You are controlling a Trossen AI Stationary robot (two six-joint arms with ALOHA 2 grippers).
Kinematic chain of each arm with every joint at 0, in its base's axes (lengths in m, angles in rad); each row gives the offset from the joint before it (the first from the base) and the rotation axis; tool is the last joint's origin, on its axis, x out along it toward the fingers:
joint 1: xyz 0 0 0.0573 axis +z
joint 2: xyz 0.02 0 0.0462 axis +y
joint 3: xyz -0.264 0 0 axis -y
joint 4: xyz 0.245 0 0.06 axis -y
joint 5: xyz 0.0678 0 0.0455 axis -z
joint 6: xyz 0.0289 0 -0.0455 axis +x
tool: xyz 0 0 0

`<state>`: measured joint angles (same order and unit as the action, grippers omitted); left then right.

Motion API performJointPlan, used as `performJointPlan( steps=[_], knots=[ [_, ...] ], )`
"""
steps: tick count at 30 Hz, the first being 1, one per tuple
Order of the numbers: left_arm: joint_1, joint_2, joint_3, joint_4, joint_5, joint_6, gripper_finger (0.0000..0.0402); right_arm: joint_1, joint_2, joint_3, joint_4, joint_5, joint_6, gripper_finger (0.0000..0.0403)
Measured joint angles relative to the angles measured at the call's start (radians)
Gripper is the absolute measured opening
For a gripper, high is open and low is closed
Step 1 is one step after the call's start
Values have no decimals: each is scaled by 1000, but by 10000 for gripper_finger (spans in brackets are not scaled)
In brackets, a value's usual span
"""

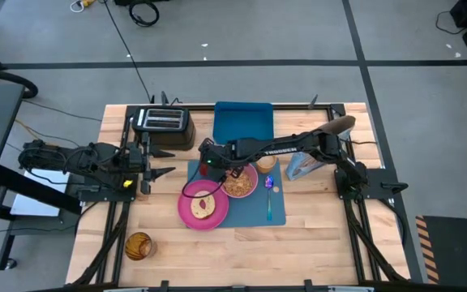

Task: Arrange a breakfast setting
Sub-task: Put the apple on the blue placemat

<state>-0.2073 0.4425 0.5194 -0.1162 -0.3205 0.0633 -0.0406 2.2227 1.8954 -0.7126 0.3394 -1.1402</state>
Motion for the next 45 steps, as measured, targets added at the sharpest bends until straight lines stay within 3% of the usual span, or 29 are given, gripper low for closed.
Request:
performJointPlan(
  steps=[7,17,23,27,32,39,45],
  knots=[
    [0,0,0,14,1,1,192,3,0,0,0,-18,48,42],
    [0,0,0,15,1,1,192,25,-13,-1,34,11,55,90],
    [0,-1,0,10,0,1,192,26,-35,-1,55,12,115,94],
    [0,-1,-33,-17,1,-36,192,24,-96,-1,19,37,279,93],
    [1,1,-174,59,-6,-107,192,-17,-211,-25,-155,-47,601,91],
    [1,32,-277,110,-51,-113,192,44,-384,-138,-157,2,717,87],
    [34,133,-318,204,-115,-178,193,133,-529,-178,-150,13,847,87]
  ],
)
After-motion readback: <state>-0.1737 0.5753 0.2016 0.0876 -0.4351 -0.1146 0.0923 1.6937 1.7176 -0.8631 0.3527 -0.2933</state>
